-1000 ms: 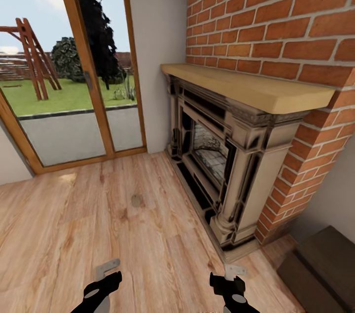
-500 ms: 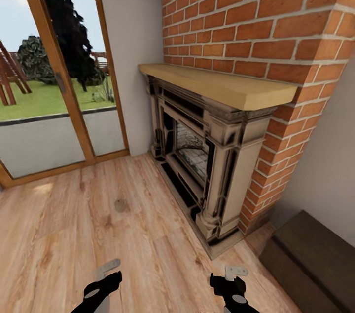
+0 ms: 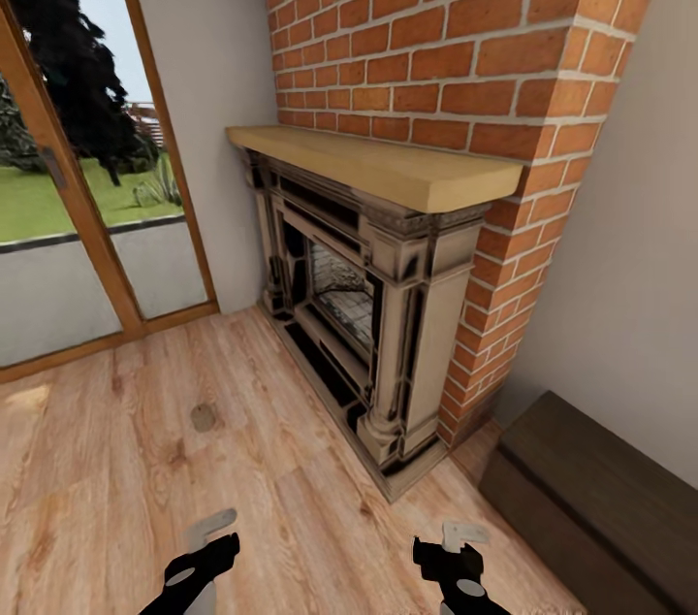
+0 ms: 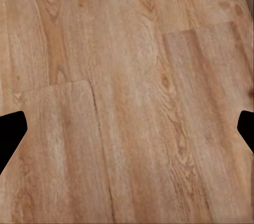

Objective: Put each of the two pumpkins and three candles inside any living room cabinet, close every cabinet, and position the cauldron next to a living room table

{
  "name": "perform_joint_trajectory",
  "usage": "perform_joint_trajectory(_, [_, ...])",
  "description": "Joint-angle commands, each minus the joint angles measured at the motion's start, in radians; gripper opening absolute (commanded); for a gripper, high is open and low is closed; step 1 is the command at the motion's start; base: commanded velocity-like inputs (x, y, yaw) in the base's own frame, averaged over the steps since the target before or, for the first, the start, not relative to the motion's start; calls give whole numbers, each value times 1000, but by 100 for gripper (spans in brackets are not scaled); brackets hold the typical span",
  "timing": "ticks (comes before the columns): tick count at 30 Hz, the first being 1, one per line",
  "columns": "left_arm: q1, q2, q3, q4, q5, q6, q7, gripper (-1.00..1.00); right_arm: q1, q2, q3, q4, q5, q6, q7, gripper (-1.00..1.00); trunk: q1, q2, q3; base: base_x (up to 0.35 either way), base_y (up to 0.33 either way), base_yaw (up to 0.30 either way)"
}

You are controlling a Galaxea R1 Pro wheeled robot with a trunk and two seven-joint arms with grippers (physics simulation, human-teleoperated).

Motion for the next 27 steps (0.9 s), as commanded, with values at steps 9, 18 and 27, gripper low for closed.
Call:
perform_joint_trajectory(9, [-1,1,-8,-1,11,-4,6,100,-1,0,8,1,-12,-5,-5,100,0,-1,-1,0,0,-260])
perform_joint_trajectory(18, [-1,1,-10,-1,10,-4,6,100,-1,0,8,2,-12,-5,-6,100,0,-1,-1,0,0,-260])
perform_joint_trajectory(27, [-1,1,-9,-1,10,-6,6,100,-1,0,7,-5,-12,-5,-6,100,0,-1,-1,0,0,-259])
